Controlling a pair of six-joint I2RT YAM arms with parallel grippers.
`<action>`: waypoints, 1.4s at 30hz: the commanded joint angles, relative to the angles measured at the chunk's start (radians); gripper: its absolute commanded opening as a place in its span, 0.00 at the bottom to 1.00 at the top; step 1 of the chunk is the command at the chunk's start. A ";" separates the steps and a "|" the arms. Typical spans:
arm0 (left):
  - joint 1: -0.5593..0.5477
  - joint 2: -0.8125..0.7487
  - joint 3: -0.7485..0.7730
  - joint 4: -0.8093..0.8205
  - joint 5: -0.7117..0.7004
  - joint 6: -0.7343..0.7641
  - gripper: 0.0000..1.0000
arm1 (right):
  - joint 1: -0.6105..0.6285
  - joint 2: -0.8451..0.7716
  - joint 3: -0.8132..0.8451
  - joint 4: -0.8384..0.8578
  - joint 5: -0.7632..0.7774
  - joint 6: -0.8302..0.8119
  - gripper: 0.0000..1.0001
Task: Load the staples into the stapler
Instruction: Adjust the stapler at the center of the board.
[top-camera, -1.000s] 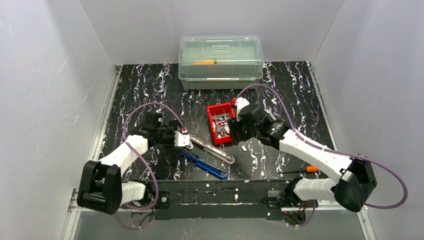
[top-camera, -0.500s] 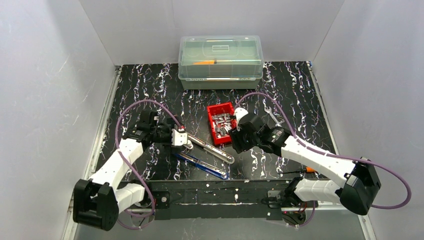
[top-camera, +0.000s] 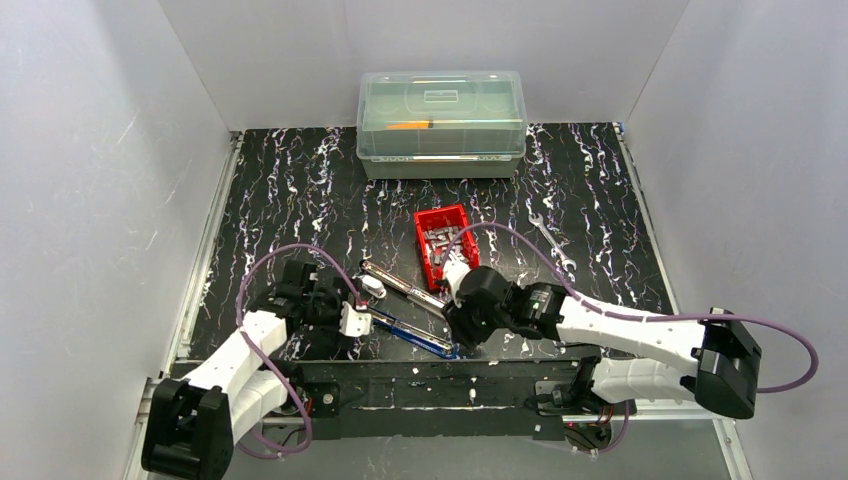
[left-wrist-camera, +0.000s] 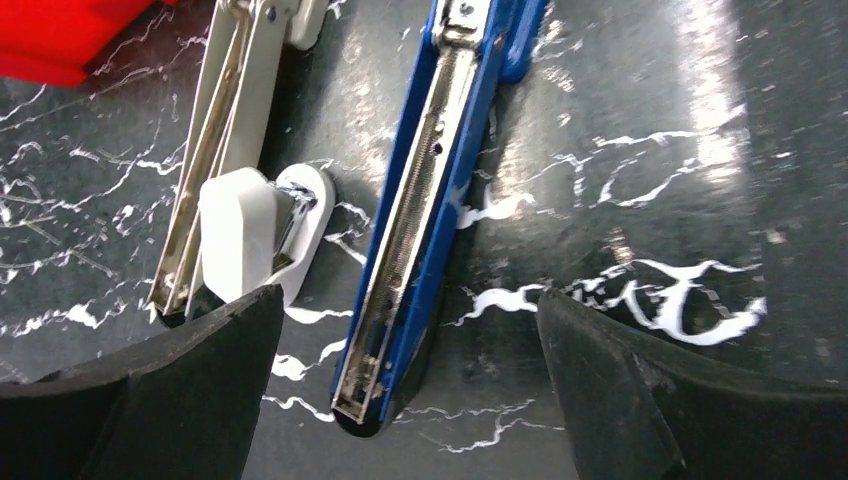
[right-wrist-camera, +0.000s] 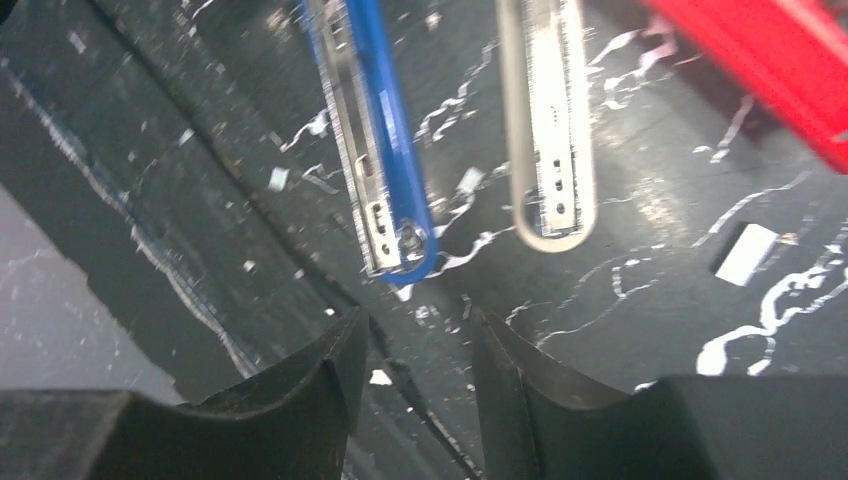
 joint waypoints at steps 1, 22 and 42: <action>-0.001 0.034 -0.025 0.299 -0.055 -0.032 0.98 | 0.080 -0.022 -0.025 0.034 0.017 0.052 0.50; 0.000 0.071 0.025 0.355 -0.135 -0.162 0.98 | 0.156 0.137 -0.073 0.183 -0.042 0.003 0.49; -0.003 0.142 0.040 0.446 -0.149 -0.216 0.98 | 0.155 0.411 0.072 0.291 0.043 -0.027 0.30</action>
